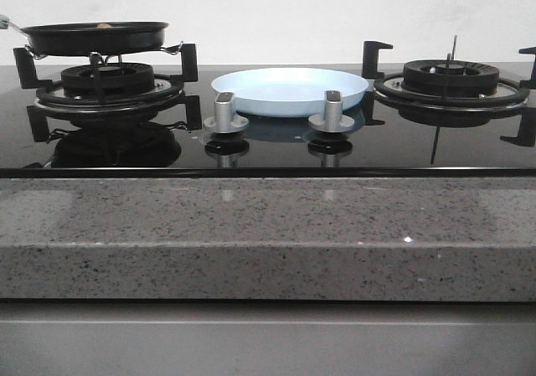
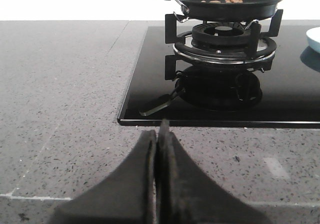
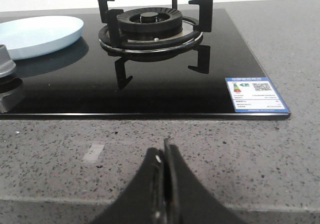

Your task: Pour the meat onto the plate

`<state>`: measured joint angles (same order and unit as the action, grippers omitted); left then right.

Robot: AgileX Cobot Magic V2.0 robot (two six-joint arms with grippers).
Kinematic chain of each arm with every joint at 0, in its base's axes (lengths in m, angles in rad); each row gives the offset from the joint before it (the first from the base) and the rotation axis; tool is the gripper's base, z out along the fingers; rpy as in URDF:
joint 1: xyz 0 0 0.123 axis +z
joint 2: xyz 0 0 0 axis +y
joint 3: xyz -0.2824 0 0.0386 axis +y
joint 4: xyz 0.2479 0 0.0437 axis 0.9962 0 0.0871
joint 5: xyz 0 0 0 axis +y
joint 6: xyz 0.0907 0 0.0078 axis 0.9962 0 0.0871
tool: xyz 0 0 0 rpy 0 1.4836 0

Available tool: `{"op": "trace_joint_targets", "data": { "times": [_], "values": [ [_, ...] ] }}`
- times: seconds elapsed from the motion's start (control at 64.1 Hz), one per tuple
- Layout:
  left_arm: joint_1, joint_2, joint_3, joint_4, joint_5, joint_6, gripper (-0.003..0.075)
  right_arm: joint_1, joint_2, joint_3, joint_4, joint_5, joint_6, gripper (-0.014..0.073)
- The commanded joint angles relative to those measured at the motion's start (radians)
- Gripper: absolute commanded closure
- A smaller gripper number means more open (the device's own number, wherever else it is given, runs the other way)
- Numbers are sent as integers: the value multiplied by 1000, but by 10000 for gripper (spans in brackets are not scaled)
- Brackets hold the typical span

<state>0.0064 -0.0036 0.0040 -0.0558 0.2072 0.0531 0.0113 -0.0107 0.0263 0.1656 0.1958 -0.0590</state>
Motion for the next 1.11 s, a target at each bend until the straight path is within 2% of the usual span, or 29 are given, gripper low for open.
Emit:
{"op": "trace_joint_targets", "data": {
  "times": [0.0,0.577,0.718,1.092],
  "values": [
    [1,-16,6,-10,-84,0,741,-1,-16,-5,-9,-73,0,654],
    [1,-16,6,-10,-84,0,741,-1,-16,-5,-9,-73,0,654],
    [1,-16,6,85,-84,0,741,-1,-16,-5,-9,-73,0,654],
    [1,-16,6,87,-84,0,741,-1,-16,-5,-9,-73,0,654]
  ]
}}
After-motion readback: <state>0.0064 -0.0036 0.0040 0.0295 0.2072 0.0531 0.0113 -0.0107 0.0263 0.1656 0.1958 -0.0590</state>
